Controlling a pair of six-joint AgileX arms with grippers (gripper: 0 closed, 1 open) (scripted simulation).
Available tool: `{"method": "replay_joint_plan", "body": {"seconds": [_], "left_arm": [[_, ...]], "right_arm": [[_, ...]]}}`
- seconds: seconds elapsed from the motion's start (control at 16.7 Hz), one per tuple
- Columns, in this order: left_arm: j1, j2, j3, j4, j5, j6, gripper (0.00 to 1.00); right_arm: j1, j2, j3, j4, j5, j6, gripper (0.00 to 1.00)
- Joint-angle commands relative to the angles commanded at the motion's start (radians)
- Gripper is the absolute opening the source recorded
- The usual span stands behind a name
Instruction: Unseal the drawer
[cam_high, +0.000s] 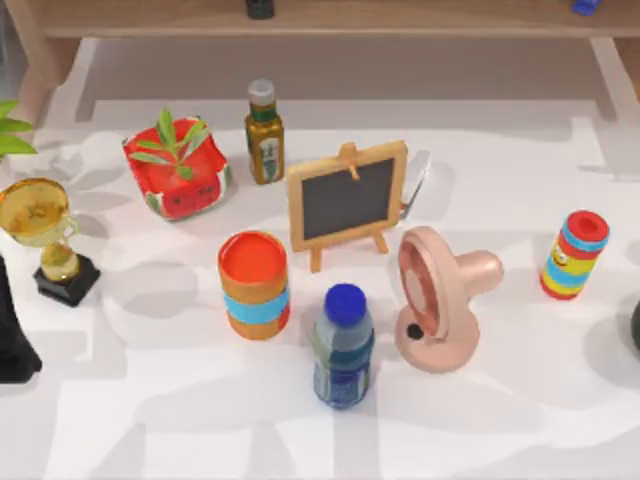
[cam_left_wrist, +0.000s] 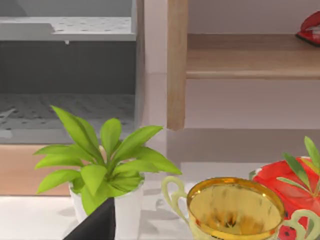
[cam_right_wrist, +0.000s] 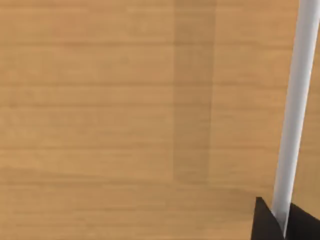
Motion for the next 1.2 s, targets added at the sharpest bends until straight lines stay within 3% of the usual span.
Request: {"method": "replay_joint_plan", "body": {"seconds": [0.3,0.66,1.2], "left_arm": [[0.000,0.000,0.000,0.000,0.000,0.000,1.00],[0.000,0.000,0.000,0.000,0.000,0.000,1.00],[0.000,0.000,0.000,0.000,0.000,0.000,1.00]], "right_arm": [[-0.060,-0.063,-0.162,0.093,-0.054,0.002,0.00],[-0.063,-0.068,-0.175,0.105,-0.061,0.001,0.00],[-0.184,-0.144,-0.388,0.243,-0.182,0.002,0.00]]}}
